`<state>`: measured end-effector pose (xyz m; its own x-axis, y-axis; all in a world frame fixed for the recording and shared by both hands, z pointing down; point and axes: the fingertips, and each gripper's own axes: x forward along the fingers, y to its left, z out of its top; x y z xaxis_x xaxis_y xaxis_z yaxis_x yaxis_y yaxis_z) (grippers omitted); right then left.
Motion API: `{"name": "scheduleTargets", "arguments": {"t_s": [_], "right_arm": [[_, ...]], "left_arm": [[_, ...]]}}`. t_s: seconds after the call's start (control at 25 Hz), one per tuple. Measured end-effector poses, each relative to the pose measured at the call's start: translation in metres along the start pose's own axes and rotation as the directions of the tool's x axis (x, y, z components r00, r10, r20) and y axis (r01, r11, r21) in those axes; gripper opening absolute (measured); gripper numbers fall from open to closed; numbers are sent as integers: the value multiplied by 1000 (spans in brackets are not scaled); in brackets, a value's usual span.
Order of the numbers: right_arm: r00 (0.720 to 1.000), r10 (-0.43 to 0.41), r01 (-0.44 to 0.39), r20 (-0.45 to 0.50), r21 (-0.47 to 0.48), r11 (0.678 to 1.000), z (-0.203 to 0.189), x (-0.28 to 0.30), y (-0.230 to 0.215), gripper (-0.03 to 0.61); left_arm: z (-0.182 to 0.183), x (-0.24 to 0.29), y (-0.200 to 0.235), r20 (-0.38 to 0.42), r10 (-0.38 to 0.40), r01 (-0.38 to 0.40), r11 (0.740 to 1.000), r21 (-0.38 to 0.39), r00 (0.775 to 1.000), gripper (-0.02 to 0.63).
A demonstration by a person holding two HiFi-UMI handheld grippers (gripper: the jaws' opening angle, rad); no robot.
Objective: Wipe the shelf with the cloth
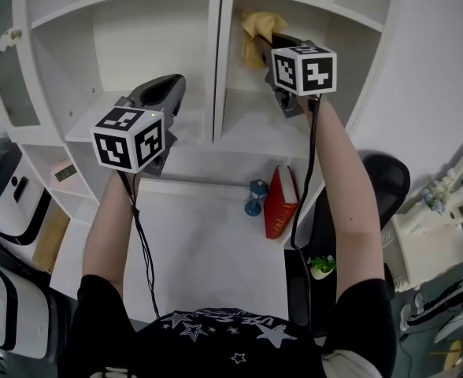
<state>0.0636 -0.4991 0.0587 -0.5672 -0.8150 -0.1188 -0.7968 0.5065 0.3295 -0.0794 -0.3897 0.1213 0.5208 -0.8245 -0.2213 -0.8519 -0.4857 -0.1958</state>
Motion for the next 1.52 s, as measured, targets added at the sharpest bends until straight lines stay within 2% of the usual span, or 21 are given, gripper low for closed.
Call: {"name": "scheduleTargets", "arguments": {"t_s": [0.32, 0.52, 0.76, 1.08, 1.28, 1.52], "right_arm": [[997, -12, 20, -72, 103, 994, -42, 43, -8, 81], [993, -12, 19, -117, 62, 998, -61, 63, -2, 81], [993, -10, 17, -116, 54, 998, -63, 73, -2, 81], [994, 23, -17, -104, 63, 998, -63, 71, 7, 81], [994, 72, -64, -84, 89, 994, -58, 56, 21, 81], [990, 128, -124, -61, 60, 990, -46, 37, 44, 81]], "left_arm": [[-5, 4, 4, 7, -19, 19, 1000, -24, 1000, 0], [-10, 3, 14, 5, -18, 18, 1000, -23, 1000, 0], [-17, 2, 26, -11, -1, 1, 1000, -4, 1000, 0], [-25, 4, 28, -23, -7, 6, 1000, -20, 1000, 0], [-29, -2, 27, -22, 2, -2, 999, -34, 1000, 0], [-32, -12, 19, -26, 5, -6, 999, -33, 1000, 0]]}}
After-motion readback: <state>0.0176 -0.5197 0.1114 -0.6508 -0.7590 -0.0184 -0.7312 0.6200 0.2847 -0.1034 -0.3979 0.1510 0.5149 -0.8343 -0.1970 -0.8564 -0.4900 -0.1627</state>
